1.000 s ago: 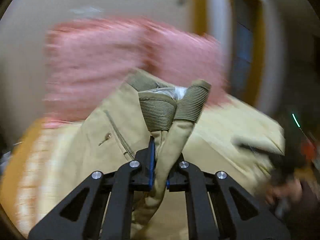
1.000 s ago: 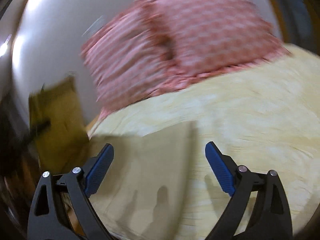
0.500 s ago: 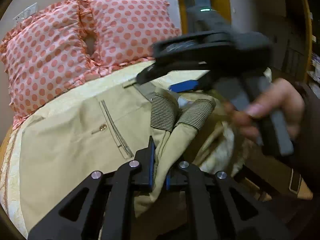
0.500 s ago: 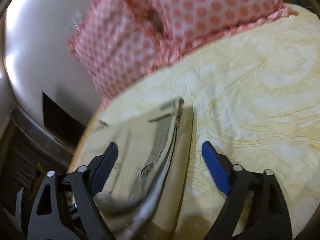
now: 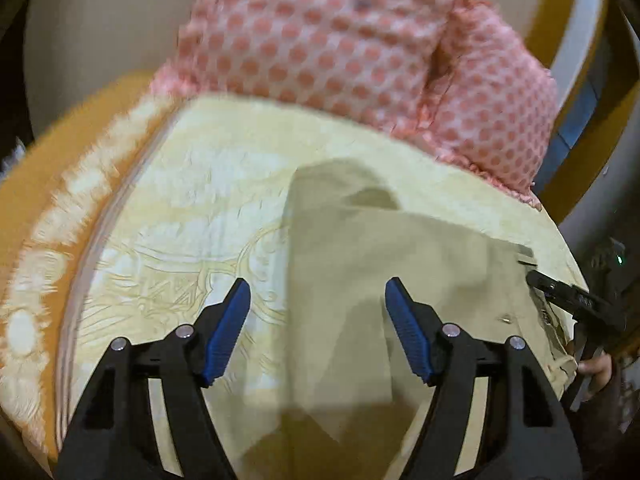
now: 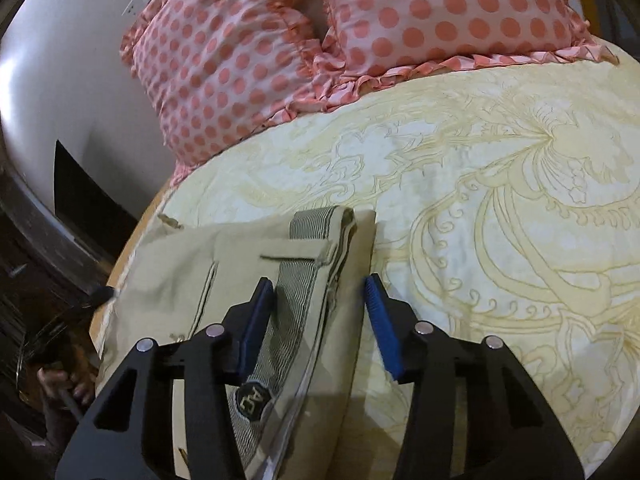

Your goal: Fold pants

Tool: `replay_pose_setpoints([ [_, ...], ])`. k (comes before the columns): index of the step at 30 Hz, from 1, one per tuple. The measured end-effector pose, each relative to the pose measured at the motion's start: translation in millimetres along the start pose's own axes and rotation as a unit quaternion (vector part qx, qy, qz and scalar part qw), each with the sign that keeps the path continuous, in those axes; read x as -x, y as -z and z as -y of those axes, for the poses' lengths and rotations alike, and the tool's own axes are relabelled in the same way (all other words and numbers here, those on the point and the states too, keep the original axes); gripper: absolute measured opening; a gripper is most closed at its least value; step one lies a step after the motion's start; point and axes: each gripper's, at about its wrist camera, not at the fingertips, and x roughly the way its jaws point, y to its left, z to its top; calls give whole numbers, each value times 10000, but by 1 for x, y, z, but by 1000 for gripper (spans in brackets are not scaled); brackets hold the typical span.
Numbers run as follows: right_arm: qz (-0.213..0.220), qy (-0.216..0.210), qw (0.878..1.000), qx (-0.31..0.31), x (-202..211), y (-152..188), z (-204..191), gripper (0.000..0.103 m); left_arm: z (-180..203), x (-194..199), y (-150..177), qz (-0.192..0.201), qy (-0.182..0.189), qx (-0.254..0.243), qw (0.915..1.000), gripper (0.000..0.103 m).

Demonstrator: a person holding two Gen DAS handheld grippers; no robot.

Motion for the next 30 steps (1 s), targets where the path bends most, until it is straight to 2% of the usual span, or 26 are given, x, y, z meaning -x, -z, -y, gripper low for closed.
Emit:
replay_pose_setpoints([
  [2, -93, -59, 9997, 206, -3, 0, -7, 50, -10, -19, -8, -361, 420, 203, 9983, 70],
  [3, -153, -142, 9995, 235, -4, 0, -7, 43, -8, -20, -13, -329, 463, 190, 9982, 74],
  [4, -274, -310, 9989, 212, -6, 0, -6, 25, -7, -26, -18, -497, 642, 153, 9966, 76],
  [5, -377, -572, 9976, 128, -8, 1, -3, 21, -6, -32, -23, -592, 832, 126, 9947, 79],
  [7, -453, -870, 9952, 42, -7, -3, 1, 14, -1, -43, -26, -664, 1054, 114, 9922, 73],
  [9, -504, -1141, 9921, -124, -5, -10, 5, 13, 3, -53, -33, -840, 902, 44, 9924, 31],
  [10, -512, -1237, 9908, -174, -5, -15, 6, 13, 3, -55, -34, -926, 981, 96, 9908, 21],
  [12, -523, -1403, 9885, -231, -6, -28, 10, 13, 0, -58, -45, -972, 1073, 218, 9892, 17],
  [15, -438, -1274, 9909, -59, -14, -56, 10, 13, 11, -65, -64, -837, 901, 44, 9924, 16],
  [18, -239, -1113, 9935, -44, -23, -95, 21, 13, 32, -83, -103, -535, 635, -152, 9964, 16],
  [21, 74, -721, 9973, -87, -40, -138, 36, 13, 46, -105, -135, -233, 460, -222, 9984, 16],
  [23, 212, -444, 9987, -149, -52, -156, 45, 13, 63, -130, -154, -33, 139, -501, 9986, 17],
  [25, 116, -6, 9999, -67, -66, -163, 51, 19, 76, -153, -161, -166, -268, -707, 9970, 24],
  [26, -91, 400, 9992, 33, -74, -162, 52, 22, 78, -156, -161, -259, -382, -720, 9963, 25],
  [27, -187, 681, 9975, 89, -74, -160, 53, 29, 77, -153, -160, -243, -397, -713, 9964, 29],
  [28, -157, 841, 9962, 134, -68, -157, 52, 39, 75, -141, -156, -64, -415, -712, 9966, 33],
  [29, 127, 933, 9953, 224, -51, -151, 47, 44, 71, -125, -151, 185, -483, -707, 9962, 40],
  [30, 297, 853, 9956, 247, -40, -149, 43, 62, 69, -114, -146, 341, -447, -697, 9960, 49],
])
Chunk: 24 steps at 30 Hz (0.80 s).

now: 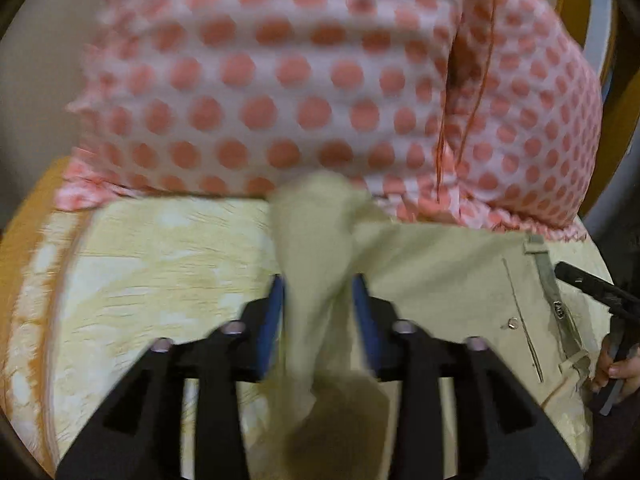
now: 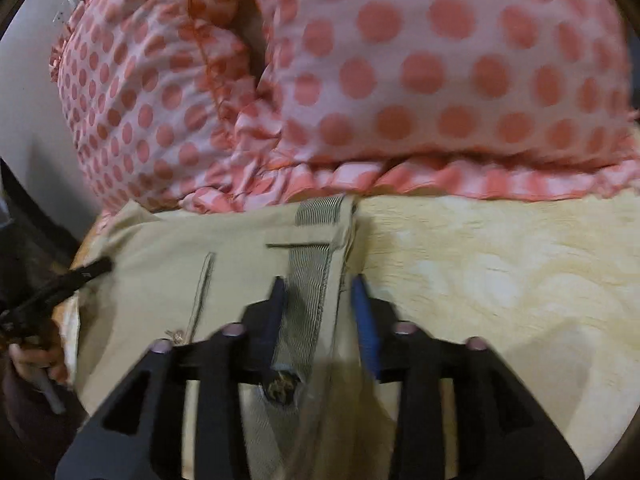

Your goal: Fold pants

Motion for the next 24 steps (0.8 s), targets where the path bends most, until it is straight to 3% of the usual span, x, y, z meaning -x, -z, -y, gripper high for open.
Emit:
replay_pose_setpoints([
  [1, 183, -209, 9996, -39, 12, 2, -3, 79, -3, 18, 7, 171, 229, 93, 9995, 55],
  [2, 281, -702, 9971, -97, 25, 6, -8, 82, -4, 27, 11, 225, 469, 170, 9985, 58],
  [3, 205, -1005, 9947, -117, 27, 8, -12, 82, -2, 36, 18, 177, 976, 259, 9947, 65],
  [5, -222, -1736, 9840, -341, 18, 15, -18, 83, 6, 34, 25, -66, 1421, 288, 9894, 73],
  [6, -496, -1896, 9788, -599, 8, 20, -17, 84, 12, 22, 28, -356, 1489, 281, 9878, 74],
  [8, -955, -1670, 9742, -1180, -15, 29, -6, 84, 15, -5, 34, -844, 1344, 389, 9866, 72],
  [9, -981, -1792, 9669, -1531, -22, 33, 5, 83, 12, -19, 37, -1092, 1305, 538, 9839, 68],
  [10, -828, -1955, 9587, -1893, -21, 36, 16, 80, 11, -19, 38, -977, 1317, 573, 9848, 69],
  [12, -913, -1861, 9466, -2471, -16, 42, 30, 73, 12, -11, 37, -932, 1022, 504, 9891, 64],
  [13, -900, -1739, 9482, -2502, -10, 45, 29, 75, 12, 1, 41, -919, 769, 483, 9916, 71],
  [14, -840, -1447, 9575, -2350, 3, 50, 23, 76, 13, 16, 46, -804, 546, 414, 9944, 75],
  [15, -765, -1244, 9670, -2088, 13, 54, 12, 89, 15, 36, 54, -592, 410, 251, 9971, 81],
  [16, -674, -1097, 9752, -1798, 22, 60, 1, 95, 17, 55, 64, -388, 248, 79, 9989, 88],
  [19, -272, -526, 9969, -508, 58, 101, -50, 101, 26, 101, 102, 12, -251, -318, 9992, 98],
  [24, -346, -38, 9989, 302, 64, 167, -98, 101, 39, 137, 173, 154, -621, -467, 9969, 101],
])
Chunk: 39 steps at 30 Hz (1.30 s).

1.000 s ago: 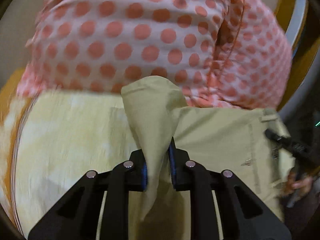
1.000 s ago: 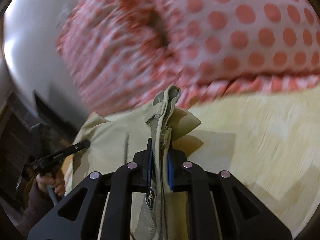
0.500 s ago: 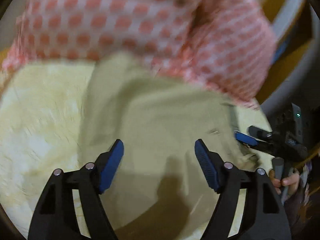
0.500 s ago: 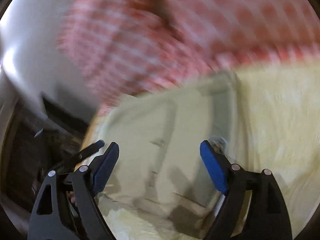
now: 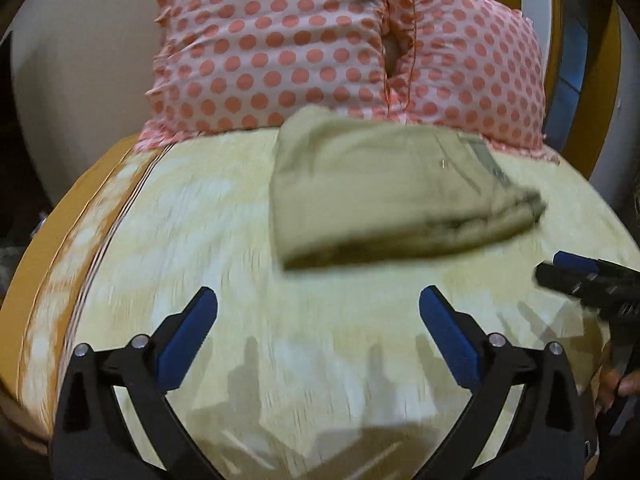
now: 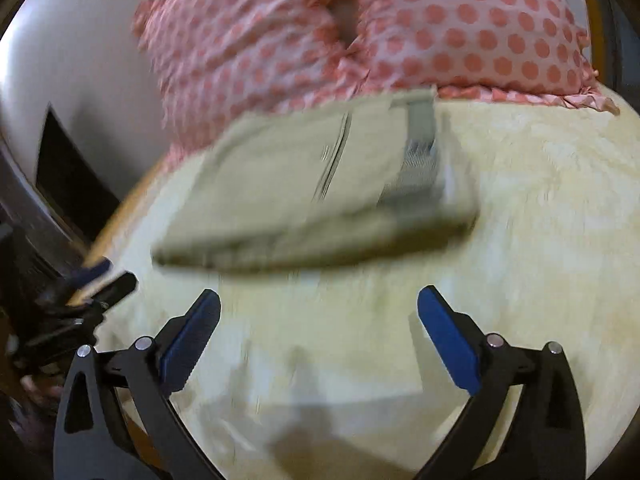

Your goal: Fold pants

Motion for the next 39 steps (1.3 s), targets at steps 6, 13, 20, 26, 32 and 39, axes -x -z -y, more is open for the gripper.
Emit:
replay_pose_setpoints([
  [6, 396, 1082, 9912, 645, -5, 32, -34, 102, 18, -8, 30, -158, -462, -84, 9988, 101],
  [13, 857, 1312, 9856, 639, 1, 52, -36, 102, 12, -11, 42, 12, -322, 167, 9993, 101],
  [20, 970, 1335, 9842, 644, 0, 54, -38, 102, 15, -8, 47, 194, -357, 186, 9990, 101],
  [26, 972, 1332, 9842, 650, 1, 55, -37, 102, 14, -8, 47, 216, -341, 174, 9990, 101],
  [32, 973, 1331, 9842, 650, 1, 55, -37, 102, 15, -8, 47, 232, -337, 169, 9990, 101],
  [39, 973, 1329, 9842, 654, 0, 55, -37, 102, 14, -8, 47, 233, -337, 170, 9990, 101],
])
